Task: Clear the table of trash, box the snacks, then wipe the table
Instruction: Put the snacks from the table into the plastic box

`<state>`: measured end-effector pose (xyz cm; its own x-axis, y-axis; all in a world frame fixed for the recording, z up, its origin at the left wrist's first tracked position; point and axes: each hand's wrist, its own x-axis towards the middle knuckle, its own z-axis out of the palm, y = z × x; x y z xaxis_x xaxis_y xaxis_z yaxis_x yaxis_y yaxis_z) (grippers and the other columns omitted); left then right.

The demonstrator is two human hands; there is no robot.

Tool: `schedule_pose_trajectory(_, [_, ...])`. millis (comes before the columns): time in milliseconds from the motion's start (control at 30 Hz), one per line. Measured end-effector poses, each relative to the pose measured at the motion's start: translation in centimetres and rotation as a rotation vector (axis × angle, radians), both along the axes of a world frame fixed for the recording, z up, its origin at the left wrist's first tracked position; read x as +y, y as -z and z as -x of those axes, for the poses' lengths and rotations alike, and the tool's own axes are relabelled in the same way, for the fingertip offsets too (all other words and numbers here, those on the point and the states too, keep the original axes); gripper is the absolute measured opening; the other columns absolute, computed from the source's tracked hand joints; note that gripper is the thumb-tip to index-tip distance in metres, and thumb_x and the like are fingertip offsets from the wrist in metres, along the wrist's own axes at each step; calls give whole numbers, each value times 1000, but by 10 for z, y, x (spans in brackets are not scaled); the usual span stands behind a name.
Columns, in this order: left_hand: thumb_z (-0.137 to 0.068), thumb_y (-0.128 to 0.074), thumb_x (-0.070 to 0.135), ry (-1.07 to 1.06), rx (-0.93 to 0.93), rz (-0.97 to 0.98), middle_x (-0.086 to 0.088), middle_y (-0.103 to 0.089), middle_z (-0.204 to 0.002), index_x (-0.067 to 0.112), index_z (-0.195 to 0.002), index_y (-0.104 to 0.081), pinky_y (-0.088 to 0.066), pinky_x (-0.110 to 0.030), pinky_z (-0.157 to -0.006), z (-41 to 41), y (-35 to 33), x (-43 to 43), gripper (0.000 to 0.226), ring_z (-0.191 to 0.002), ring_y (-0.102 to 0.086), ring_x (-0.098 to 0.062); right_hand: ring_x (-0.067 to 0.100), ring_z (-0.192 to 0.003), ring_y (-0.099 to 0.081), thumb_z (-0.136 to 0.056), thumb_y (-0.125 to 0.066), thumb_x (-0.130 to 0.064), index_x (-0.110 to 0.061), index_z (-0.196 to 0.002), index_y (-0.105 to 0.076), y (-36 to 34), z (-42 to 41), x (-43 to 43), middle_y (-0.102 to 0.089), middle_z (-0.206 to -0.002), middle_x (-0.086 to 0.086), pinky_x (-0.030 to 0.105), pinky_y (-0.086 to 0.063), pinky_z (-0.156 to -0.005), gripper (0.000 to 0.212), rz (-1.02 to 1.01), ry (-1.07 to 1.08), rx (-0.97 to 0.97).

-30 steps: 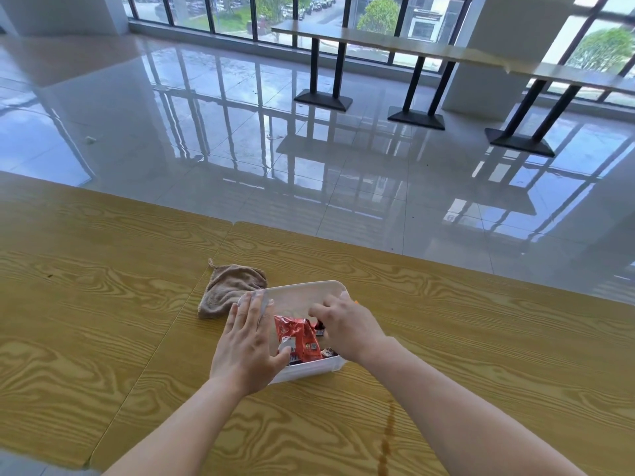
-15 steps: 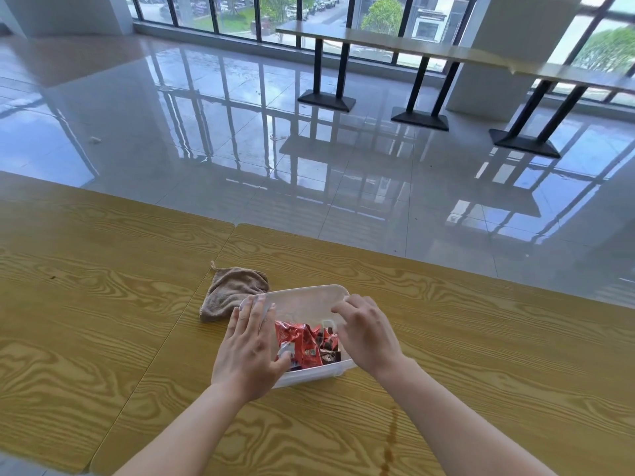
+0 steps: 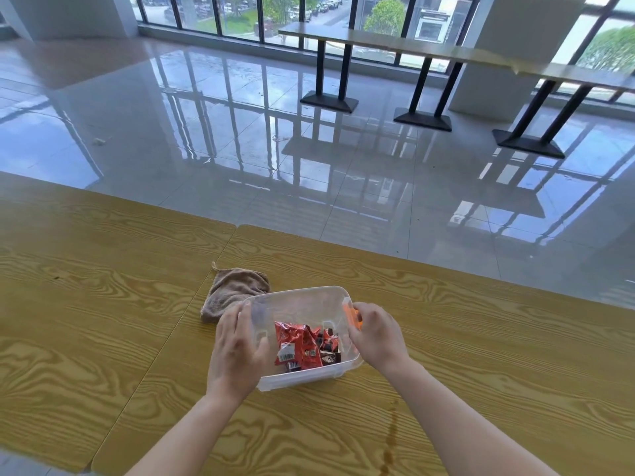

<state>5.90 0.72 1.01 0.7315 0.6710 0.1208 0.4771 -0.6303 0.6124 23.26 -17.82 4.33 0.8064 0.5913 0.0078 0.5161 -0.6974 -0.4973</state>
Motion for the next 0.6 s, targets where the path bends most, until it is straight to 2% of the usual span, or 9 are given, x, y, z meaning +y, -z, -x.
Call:
schedule_pose_trajectory(67, [-88,-64,17,-108,-23,69,-12,-51,-137,7,-142,-44,-35,-42,-110,4,-2,1,59,-131,-42,-30,20,-66,-53,-104,-40,-41,-16,-77,-58,-2,0,1,-58,-71,-1,31,-35,-57,41,-10,1,14])
schedule_pose_trajectory(133, [-91,-63,20,-185,4,99,-13,-58,-127,8,-137,-50,-41,-44,-99,7,-4,4,49,-119,-51,-33,20,-65,-55,-103,-40,-41,-17,-82,-62,-3,1,1,-60,-70,-2,32,-39,-56,39,-18,4,26])
schedule_pose_trajectory(200, [-92,-60,25,-183,12,53,-9,-64,-105,14,-117,-62,-46,-44,-84,11,-5,5,27,-101,-57,-32,20,-65,-58,-102,-46,-37,-17,-89,-64,-3,1,0,-62,-70,-3,34,-45,-58,30,-7,3,36])
schedule_pose_trajectory(267, [-94,-56,30,-153,-10,34,-1,-61,-84,21,-92,-61,-42,-39,-70,13,-9,6,11,-84,-56,-28,21,-65,-59,-99,-51,-30,-17,-91,-64,-3,1,0,-63,-69,-3,37,-49,-61,20,12,3,53])
schedule_pose_trajectory(367, [-94,-56,24,-136,-23,20,0,-53,-64,19,-70,-46,-38,-40,-57,11,-14,7,26,-66,-49,-24,22,-59,-52,-102,-45,-34,-16,-77,-58,-6,1,0,-52,-59,-5,39,-47,-60,33,9,15,81])
schedule_pose_trajectory(467, [-91,-60,18,-153,-10,39,-1,-52,-62,15,-68,-46,-44,-43,-56,7,-20,7,27,-62,-49,-22,19,-54,-46,-103,-39,-41,-16,-71,-54,-11,2,-4,-46,-55,-7,36,-41,-57,44,-17,26,60])
schedule_pose_trajectory(600, [-88,-63,16,-102,-25,29,0,-53,-62,13,-69,-49,-44,-43,-54,-6,-37,2,23,-60,-49,-21,15,-51,-46,-100,-49,-32,-20,-69,-54,-22,-5,-22,-46,-53,-9,34,-42,-53,34,-35,50,30])
